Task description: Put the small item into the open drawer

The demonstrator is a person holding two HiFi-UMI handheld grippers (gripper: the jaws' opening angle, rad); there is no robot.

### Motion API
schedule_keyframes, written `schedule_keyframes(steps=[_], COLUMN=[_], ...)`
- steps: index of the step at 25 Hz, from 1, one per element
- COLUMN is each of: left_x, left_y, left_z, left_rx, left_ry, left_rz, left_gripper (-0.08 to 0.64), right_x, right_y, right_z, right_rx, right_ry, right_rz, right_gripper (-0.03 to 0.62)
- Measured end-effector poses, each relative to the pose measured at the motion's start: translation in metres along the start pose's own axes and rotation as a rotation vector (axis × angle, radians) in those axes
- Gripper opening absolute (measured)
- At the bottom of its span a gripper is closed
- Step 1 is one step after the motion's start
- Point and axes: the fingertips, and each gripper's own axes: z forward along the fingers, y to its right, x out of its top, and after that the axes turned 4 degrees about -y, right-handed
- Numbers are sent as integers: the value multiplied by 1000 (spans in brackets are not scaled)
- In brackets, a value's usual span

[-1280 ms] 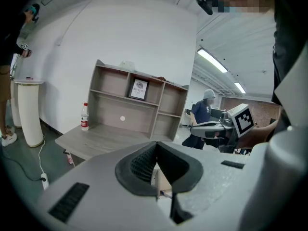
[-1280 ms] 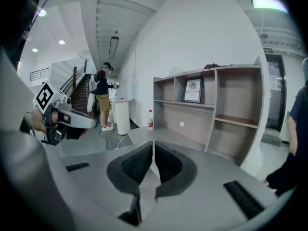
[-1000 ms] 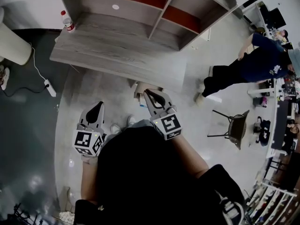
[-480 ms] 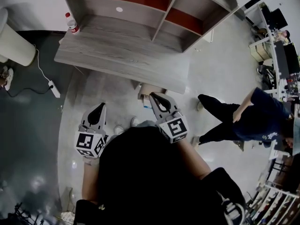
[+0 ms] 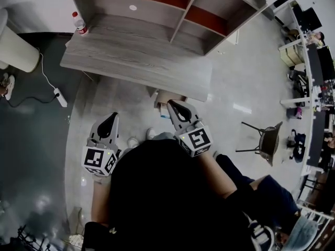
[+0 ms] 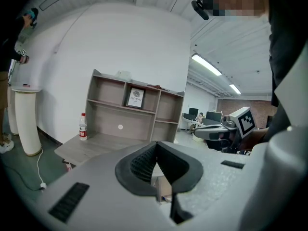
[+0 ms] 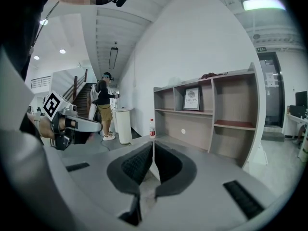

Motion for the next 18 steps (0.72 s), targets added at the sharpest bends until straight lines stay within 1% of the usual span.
schedule_keyframes(steps=[6, 18], left_x=[5, 7], left_y=[2, 11], left_z=[0, 2], left_rx=[-5, -11], left_ry=[11, 18], left_rz=[4, 0], left_gripper=[2, 2], right_x=[0, -2], right_y=[3, 6], right_z=[-2, -8], right_rx=[-17, -25], right_ry=[-4, -10], right_rz=[-2, 8], right_gripper=[23, 23])
